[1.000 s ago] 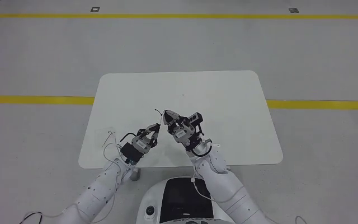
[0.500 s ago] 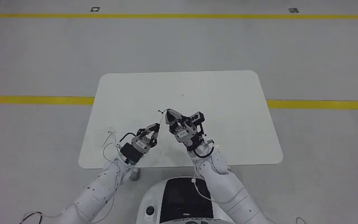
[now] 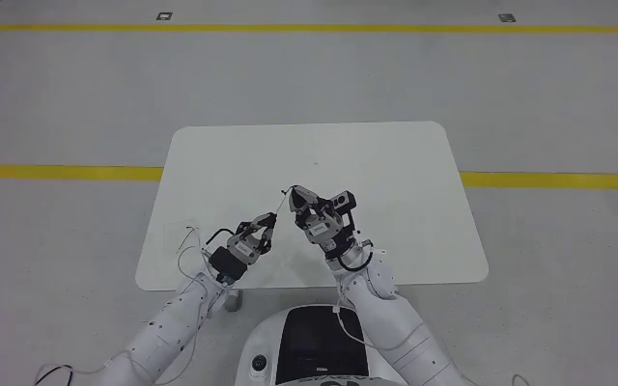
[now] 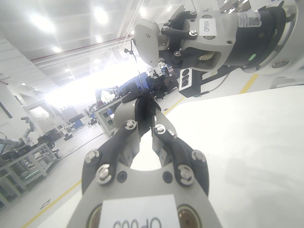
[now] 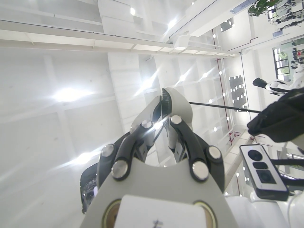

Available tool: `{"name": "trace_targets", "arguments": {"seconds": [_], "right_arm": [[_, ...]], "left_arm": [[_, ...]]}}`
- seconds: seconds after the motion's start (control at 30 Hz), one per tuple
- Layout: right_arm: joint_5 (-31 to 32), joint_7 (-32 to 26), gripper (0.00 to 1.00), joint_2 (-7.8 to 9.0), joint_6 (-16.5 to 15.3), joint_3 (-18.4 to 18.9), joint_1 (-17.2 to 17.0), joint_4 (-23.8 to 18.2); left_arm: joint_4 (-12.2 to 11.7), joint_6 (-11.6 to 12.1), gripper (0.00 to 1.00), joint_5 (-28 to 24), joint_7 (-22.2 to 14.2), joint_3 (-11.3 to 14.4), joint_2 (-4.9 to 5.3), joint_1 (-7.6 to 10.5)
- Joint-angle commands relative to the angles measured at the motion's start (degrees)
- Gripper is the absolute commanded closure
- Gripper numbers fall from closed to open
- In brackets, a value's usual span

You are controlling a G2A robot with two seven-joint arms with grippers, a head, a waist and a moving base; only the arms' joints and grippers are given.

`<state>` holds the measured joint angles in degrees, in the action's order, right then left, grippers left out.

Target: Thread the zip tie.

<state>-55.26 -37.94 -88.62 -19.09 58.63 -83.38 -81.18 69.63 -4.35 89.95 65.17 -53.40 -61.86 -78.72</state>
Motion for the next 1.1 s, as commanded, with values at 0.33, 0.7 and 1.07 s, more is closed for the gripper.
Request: {"name": "trace_targets", "arguments": {"seconds": [0.33, 0.7, 1.07], "right_arm": [[-0.2, -0.3, 1.00, 0.07, -0.2, 0.0, 0.0, -0.3], [0.1, 0.3, 1.00, 0.09, -0.1, -0.3, 0.1, -0.1], [-0.2, 0.3, 1.00, 0.10, -0.3, -0.3, 0.2, 0.7]], "left_arm": [[0.4, 0.0, 1.00, 0.0, -0.1, -0.3, 0.31, -0.17], [0.8, 0.5, 1.00, -0.7, 0.5, -1.3, 0.32, -0.65], [1.3, 0.5, 1.00, -0.9, 0.8, -2.1, 0.25, -1.18]]}}
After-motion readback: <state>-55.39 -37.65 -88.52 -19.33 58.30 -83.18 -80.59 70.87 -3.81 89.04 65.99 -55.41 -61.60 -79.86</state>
